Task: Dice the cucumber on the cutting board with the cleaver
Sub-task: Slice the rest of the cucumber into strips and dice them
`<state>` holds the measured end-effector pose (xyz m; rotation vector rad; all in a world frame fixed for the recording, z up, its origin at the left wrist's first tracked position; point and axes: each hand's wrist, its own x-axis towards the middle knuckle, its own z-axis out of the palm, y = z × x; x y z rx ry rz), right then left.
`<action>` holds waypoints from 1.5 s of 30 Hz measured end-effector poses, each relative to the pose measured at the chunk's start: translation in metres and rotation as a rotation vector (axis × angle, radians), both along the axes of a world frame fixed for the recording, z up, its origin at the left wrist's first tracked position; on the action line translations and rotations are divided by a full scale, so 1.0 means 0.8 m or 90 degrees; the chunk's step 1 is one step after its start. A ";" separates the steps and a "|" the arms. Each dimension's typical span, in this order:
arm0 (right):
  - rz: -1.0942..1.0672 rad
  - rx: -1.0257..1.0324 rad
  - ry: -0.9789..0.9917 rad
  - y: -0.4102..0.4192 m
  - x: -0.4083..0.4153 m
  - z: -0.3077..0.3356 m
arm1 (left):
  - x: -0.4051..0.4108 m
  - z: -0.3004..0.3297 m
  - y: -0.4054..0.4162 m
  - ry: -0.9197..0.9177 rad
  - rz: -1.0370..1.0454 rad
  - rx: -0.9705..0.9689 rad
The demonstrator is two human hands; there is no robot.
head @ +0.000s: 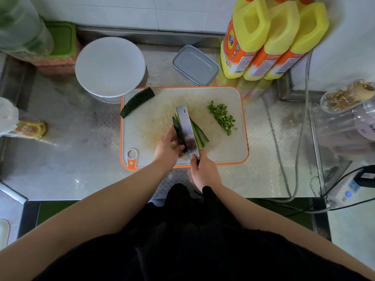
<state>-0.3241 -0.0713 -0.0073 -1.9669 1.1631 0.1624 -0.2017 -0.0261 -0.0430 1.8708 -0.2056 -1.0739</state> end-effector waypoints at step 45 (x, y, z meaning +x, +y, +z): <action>-0.196 0.154 -0.035 0.000 0.001 -0.028 | 0.006 -0.023 0.000 -0.159 -0.142 0.076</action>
